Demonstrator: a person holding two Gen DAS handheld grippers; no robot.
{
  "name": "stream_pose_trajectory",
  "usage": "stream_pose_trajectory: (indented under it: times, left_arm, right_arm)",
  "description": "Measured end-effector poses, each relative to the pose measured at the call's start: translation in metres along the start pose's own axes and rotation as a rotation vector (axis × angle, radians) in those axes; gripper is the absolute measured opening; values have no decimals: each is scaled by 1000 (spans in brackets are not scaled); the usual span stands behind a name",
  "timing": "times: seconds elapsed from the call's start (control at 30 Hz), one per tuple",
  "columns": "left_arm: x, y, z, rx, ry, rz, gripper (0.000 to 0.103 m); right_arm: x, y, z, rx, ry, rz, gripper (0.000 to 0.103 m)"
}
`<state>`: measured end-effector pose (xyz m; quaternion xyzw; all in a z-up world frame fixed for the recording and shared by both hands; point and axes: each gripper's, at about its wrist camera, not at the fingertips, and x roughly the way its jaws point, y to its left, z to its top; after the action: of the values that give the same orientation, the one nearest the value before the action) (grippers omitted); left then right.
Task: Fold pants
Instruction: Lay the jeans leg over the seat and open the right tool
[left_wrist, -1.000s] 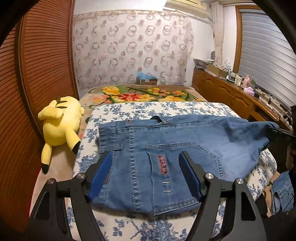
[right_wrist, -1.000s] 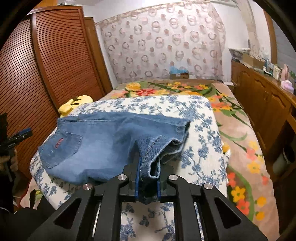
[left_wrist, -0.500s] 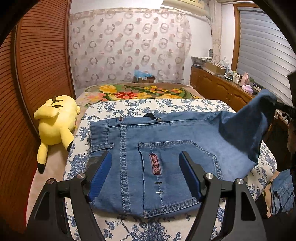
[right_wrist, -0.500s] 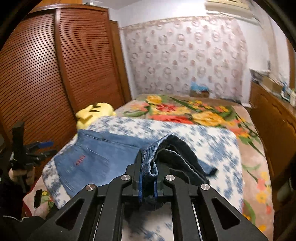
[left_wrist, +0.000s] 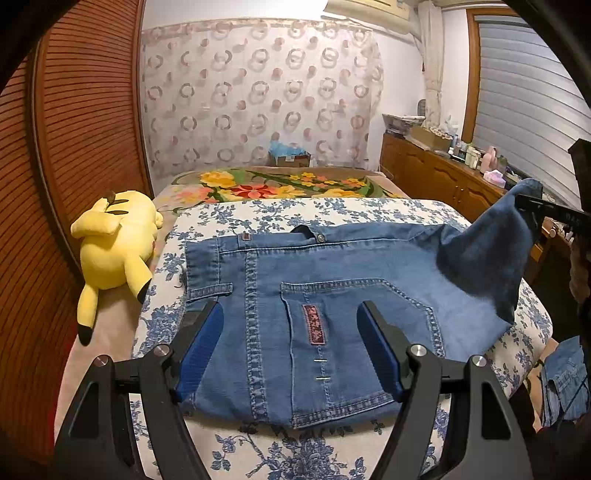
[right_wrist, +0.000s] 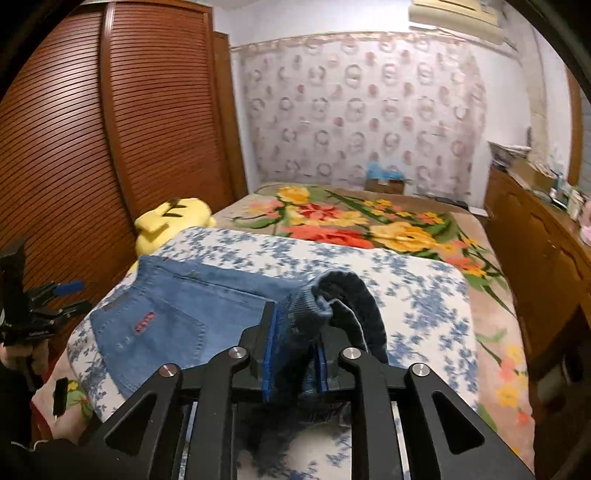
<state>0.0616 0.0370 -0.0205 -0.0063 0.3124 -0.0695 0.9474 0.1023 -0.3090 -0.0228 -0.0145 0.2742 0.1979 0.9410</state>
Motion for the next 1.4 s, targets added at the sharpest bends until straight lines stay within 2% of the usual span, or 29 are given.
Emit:
stream_pose_trajectory:
  times: [0.27,0.4,0.47,0.57,0.63,0.7,0.77,0.8,0.83,0.9,1.0,1.1,1.23,1.4]
  left_arm:
    - [2,-6,0,13,8,-7,75]
    - [2,-6,1,15,9,-8,75]
    - [2,-7,1,14,8,-8,75]
    - [2,-8,1,13,9,-9,75]
    - [2,-8,1,13,11,-12,75]
    - [1,-11,1,15,13,-15,75]
    - [0,-14,0,20,14,-21,75]
    - [1,-16,0,22,17,-24,76]
    - [2,-19,-1,25,21,-29,75]
    - [5,-23,-2,31,27,-36,75]
    - [9,-28,-4,35,35,-51,75]
    - [13,-35,-7,38,46,-68,75]
    - [18,-45,-9,46,59,-85,75]
    - [22,-51,-13,53,72,-100,75]
  right_arm:
    - [-16,12,-2,-16,-14,-39,22]
    - [-27,16,-3,-27,-26,-78,33]
    - [-31,15,-5,-17,-28,-90,33]
    - [-28,16,-14,-27,5,-61,33]
    - [-24,17,-19,-40,34,-76,33]
    - [-26,13,-23,-24,37,-66,33]
    - [-30,3,-31,10,39,-94,33]
    - [-32,-3,-36,29,40,-114,36]
    - [-34,-9,-41,49,43,-130,45]
    - [-34,-20,-53,82,56,-150,49]
    - [-27,-37,-75,140,116,-179,50]
    - [-27,-42,-84,178,130,-181,50]
    - [-29,-51,-80,214,133,-161,50]
    - [-15,-60,-83,237,192,-138,50]
